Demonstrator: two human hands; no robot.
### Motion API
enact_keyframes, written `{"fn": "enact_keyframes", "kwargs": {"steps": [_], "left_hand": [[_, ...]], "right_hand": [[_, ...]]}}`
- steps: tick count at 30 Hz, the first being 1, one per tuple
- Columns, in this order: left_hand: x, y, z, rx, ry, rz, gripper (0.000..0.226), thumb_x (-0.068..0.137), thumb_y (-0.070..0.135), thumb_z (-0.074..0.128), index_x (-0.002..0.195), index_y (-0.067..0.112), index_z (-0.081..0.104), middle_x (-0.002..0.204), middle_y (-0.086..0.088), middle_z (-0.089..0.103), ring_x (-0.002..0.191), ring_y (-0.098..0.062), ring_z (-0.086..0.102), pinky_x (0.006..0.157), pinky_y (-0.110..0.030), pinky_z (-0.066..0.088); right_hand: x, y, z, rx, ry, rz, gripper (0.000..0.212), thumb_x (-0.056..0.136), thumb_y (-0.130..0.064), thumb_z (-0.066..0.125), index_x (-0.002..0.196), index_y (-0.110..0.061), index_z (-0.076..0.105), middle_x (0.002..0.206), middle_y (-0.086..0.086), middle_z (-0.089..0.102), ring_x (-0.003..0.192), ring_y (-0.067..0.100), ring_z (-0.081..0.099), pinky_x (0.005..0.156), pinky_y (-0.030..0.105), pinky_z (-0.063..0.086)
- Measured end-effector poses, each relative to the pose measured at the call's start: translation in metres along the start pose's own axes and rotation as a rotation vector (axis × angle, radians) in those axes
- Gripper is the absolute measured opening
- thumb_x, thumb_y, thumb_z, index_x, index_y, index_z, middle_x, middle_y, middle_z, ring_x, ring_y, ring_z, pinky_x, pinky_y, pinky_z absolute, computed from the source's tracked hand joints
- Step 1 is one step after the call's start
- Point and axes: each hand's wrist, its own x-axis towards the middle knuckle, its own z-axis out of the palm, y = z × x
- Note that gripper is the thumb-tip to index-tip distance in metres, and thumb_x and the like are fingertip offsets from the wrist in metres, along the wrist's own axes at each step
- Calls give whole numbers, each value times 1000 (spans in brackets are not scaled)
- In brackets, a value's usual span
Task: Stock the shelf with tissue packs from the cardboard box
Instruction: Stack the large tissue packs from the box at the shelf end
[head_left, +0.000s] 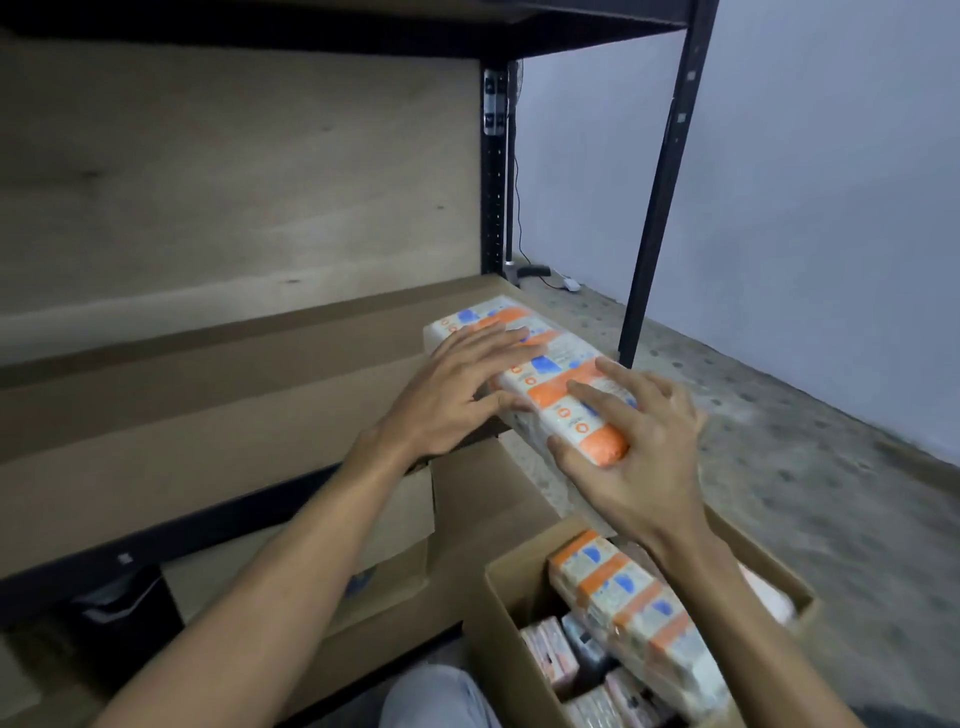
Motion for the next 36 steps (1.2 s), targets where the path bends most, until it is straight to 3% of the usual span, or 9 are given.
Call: {"fn": "enact_keyframes", "kwargs": {"steps": [3, 6, 9, 14, 18, 23, 26, 30, 36], "left_hand": [[-1, -28, -2, 57, -78, -53, 62, 89, 64, 37, 144, 34, 38, 153, 7, 35, 145, -8, 21, 119, -36, 15], [-7, -52, -4, 77, -133, -135, 61, 90, 63, 33, 145, 37, 33, 156, 11, 29, 145, -3, 16, 120, -38, 13], [-12, -73, -9, 146, -116, -195, 64, 89, 65, 31, 147, 37, 29, 157, 8, 25, 146, -6, 14, 120, -39, 12], [-34, -90, -10, 129, 25, -549, 62, 94, 55, 40, 150, 35, 22, 160, 9, 15, 148, -15, 8, 120, -48, 7], [-47, -93, -6, 185, -65, -724, 66, 95, 59, 34, 151, 31, 17, 161, 5, 12, 149, -18, 7, 120, -48, 5], [-48, -95, -2, 284, -194, -799, 63, 95, 60, 30, 150, 30, 24, 161, 1, 14, 148, -20, 8, 119, -49, 3], [-48, -97, 0, 285, -228, -830, 62, 95, 60, 29, 149, 29, 27, 161, 0, 15, 148, -20, 9, 119, -47, 4], [-47, -99, 3, 302, -221, -838, 61, 96, 59, 28, 149, 29, 28, 161, 1, 16, 148, -20, 9, 119, -48, 5], [-46, -97, 2, 300, -228, -840, 60, 97, 57, 28, 150, 28, 26, 161, 0, 15, 148, -20, 9, 120, -47, 5]], "right_hand": [[17, 1, 32, 18, -27, 17, 50, 67, -58, 55, 109, -35, 69, 130, -6, 57, 115, 26, 45, 94, 36, 24], [29, -4, 62, 63, -54, 57, 53, 64, -61, 53, 108, -35, 69, 129, -8, 58, 114, 21, 43, 93, 33, 22], [39, -9, 88, 126, -73, 82, 55, 65, -61, 54, 111, -34, 68, 130, -8, 56, 116, 18, 40, 99, 39, 27], [64, -26, 124, 21, -118, 87, 55, 68, -59, 58, 116, -33, 65, 134, -3, 54, 118, 26, 40, 98, 42, 23], [82, -32, 141, -5, -146, 121, 55, 70, -59, 62, 119, -33, 63, 135, -1, 53, 120, 29, 39, 99, 44, 24], [96, -37, 151, -28, -229, 90, 60, 72, -61, 57, 124, -33, 56, 141, -1, 47, 129, 29, 33, 101, 48, 23], [84, -29, 146, 68, -184, -14, 68, 67, -66, 48, 127, -34, 53, 146, -3, 42, 140, 28, 26, 104, 52, 25], [63, -18, 150, -118, -144, -161, 72, 66, -70, 56, 129, -34, 52, 146, -2, 42, 140, 28, 26, 103, 54, 27], [68, -21, 164, -136, -165, -120, 59, 74, -50, 58, 129, -31, 50, 143, 0, 43, 137, 29, 28, 97, 54, 30]]}}
